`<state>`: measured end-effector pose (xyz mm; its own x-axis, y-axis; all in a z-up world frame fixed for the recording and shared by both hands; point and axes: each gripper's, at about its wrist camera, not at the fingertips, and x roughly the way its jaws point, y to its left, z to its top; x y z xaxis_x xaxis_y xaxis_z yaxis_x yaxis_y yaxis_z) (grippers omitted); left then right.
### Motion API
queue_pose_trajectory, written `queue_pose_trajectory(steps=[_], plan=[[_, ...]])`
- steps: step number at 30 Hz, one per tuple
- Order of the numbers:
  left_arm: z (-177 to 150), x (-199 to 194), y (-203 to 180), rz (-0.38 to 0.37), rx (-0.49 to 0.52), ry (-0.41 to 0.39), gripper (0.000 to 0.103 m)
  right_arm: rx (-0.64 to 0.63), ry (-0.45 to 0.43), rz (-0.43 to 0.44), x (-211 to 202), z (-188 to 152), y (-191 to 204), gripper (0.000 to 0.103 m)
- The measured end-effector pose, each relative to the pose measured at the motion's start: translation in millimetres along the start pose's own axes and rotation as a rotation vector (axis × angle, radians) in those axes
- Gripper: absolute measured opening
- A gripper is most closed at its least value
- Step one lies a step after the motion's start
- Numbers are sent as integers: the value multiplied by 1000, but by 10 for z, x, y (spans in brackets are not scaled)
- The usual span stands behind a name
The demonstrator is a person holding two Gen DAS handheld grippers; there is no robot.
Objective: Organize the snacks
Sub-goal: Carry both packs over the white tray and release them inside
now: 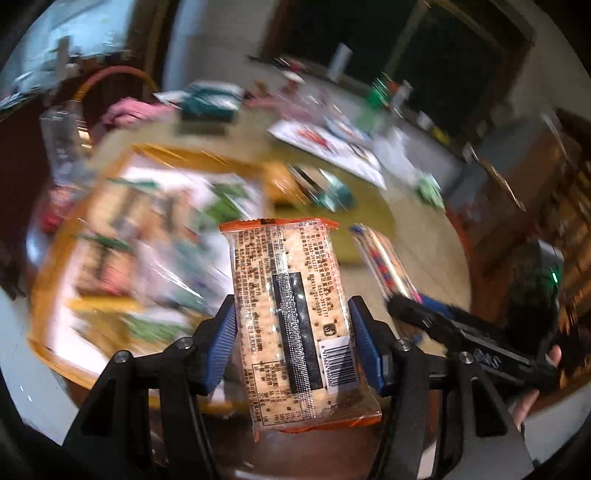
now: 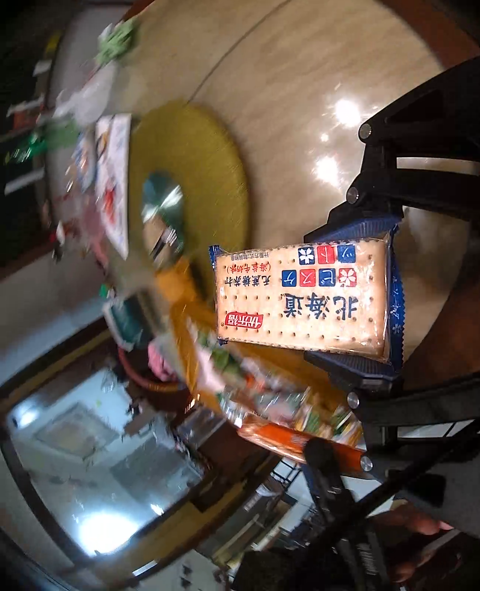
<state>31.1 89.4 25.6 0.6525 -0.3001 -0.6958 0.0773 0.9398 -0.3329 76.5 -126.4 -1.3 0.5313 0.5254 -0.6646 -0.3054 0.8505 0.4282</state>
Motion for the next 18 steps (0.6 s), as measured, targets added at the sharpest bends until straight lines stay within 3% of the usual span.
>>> queue_pose_trajectory(steps=[4, 7, 11, 13, 18], plan=[[340, -105, 448, 82, -65, -61, 61, -45, 21, 53, 227, 289, 323, 54], [602, -110, 711, 95, -84, -81, 61, -68, 46, 54, 436, 520, 525, 54], [953, 75, 985, 121, -81, -57, 61, -88, 67, 64, 726, 801, 736, 54], [1083, 217, 1124, 97, -97, -21, 61, -95, 81, 58, 889, 884, 803, 54], [1244, 473, 1303, 89, -107, 25, 61, -101, 122, 47, 1238, 1010, 903, 54]])
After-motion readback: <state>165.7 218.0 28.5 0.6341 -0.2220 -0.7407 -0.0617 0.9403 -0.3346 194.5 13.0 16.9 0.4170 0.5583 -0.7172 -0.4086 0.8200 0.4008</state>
